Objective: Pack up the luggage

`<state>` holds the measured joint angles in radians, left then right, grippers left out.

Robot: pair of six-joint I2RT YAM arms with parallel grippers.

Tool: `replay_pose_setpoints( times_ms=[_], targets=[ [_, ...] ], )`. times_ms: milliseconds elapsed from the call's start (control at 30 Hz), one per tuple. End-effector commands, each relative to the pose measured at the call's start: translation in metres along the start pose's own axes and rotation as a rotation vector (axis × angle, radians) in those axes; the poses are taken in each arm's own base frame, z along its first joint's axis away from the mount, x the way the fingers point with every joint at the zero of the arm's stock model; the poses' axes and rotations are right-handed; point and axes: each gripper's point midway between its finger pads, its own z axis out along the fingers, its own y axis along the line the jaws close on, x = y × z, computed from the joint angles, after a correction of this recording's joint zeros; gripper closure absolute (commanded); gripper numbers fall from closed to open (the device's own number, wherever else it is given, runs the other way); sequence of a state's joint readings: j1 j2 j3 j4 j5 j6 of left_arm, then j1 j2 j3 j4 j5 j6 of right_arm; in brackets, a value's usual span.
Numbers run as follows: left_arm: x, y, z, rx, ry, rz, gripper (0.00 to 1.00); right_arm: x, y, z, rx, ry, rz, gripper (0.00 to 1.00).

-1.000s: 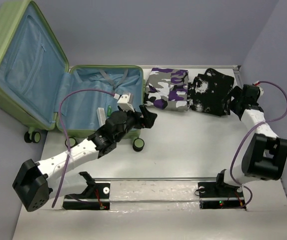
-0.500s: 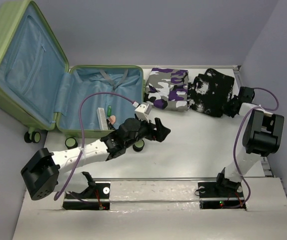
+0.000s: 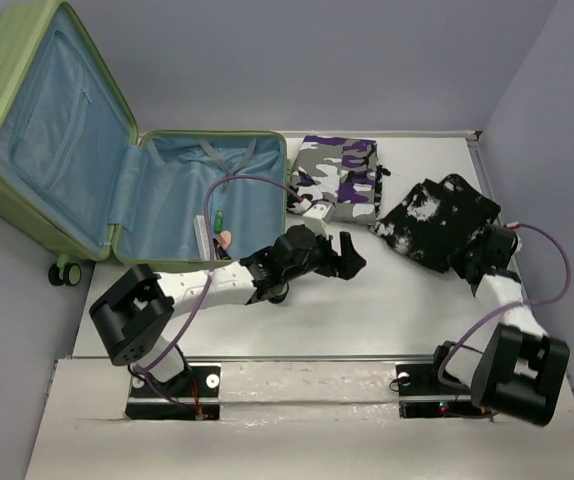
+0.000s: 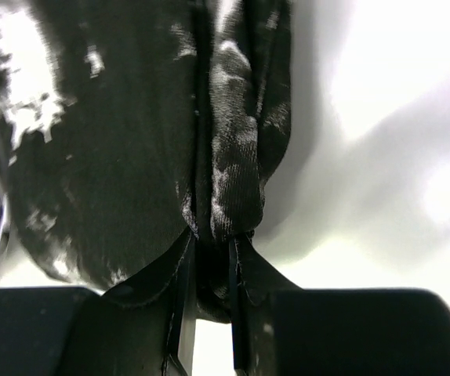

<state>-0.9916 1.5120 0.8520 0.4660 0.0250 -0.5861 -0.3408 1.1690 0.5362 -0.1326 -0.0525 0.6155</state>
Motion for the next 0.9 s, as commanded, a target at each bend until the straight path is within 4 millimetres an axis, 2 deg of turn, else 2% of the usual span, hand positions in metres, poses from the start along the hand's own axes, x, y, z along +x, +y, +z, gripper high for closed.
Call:
replay_pose_setpoints(
  times_ms=[0, 133, 167, 233, 300, 333, 367, 400, 467, 500, 533, 567, 600, 633, 667, 700, 833, 867],
  targets=[
    [-0.009, -0.028, 0.012, 0.062, -0.015, -0.024, 0.01, 0.016, 0.012, -0.044, -0.109, 0.026, -0.004, 0.84],
    [0.007, -0.021, 0.030, 0.019, 0.022, -0.051, 0.01, 0.023, 0.013, -0.072, -0.130, 0.038, -0.017, 0.57],
    [0.013, -0.018, 0.040, 0.001, 0.039, -0.071, 0.01, 0.025, 0.015, -0.076, -0.142, 0.045, -0.007, 0.34],
    [0.019, -0.015, 0.049, -0.014, 0.059, -0.090, 0.01, 0.027, 0.023, -0.086, -0.193, 0.045, 0.002, 0.13],
    [0.024, -0.014, 0.062, -0.027, 0.071, -0.124, 0.01, 0.020, 0.020, -0.087, -0.167, 0.010, -0.006, 0.05],
    [0.025, -0.014, 0.066, -0.030, 0.074, -0.134, 0.01, 0.017, 0.020, -0.088, -0.163, 0.001, -0.014, 0.02],
    [0.029, -0.004, 0.075, -0.072, 0.063, -0.157, 0.01, 0.009, 0.025, -0.091, -0.167, -0.008, -0.031, 0.00],
    [0.022, -0.007, 0.081, -0.073, 0.044, -0.172, 0.01, 0.006, 0.028, -0.092, -0.170, -0.014, -0.033, 0.00],
    [0.028, 0.001, 0.095, -0.107, 0.040, -0.195, 0.01, -0.008, 0.037, -0.098, -0.188, -0.048, -0.042, 0.00],
    [0.020, -0.003, 0.103, -0.105, 0.017, -0.213, 0.01, -0.014, 0.040, -0.099, -0.194, -0.067, -0.045, 0.00],
    [0.030, 0.005, 0.112, -0.130, 0.028, -0.223, 0.01, -0.018, 0.044, -0.100, -0.203, -0.071, -0.046, 0.00],
    [0.028, 0.010, 0.118, -0.152, 0.010, -0.231, 0.01, -0.020, 0.048, -0.100, -0.215, -0.070, -0.048, 0.00],
    [0.019, 0.006, 0.126, -0.153, -0.015, -0.239, 0.01, -0.021, 0.051, -0.098, -0.224, -0.062, -0.047, 0.00],
    [0.019, 0.009, 0.131, -0.170, -0.021, -0.257, 0.01, -0.025, 0.059, -0.100, -0.257, -0.063, -0.053, 0.00],
    [0.033, 0.021, 0.141, -0.207, 0.001, -0.261, 0.01, -0.025, 0.062, -0.100, -0.267, -0.060, -0.054, 0.00],
    [0.024, 0.018, 0.149, -0.213, -0.024, -0.270, 0.01, -0.027, 0.065, -0.101, -0.275, -0.060, -0.057, 0.00],
    [0.034, 0.031, 0.176, -0.277, -0.020, -0.286, 0.01, -0.040, 0.071, -0.107, -0.289, -0.103, -0.086, 0.00],
    [0.047, 0.044, 0.183, -0.320, 0.002, -0.282, 0.01, -0.043, 0.072, -0.107, -0.288, -0.110, -0.091, 0.00]
  ],
)
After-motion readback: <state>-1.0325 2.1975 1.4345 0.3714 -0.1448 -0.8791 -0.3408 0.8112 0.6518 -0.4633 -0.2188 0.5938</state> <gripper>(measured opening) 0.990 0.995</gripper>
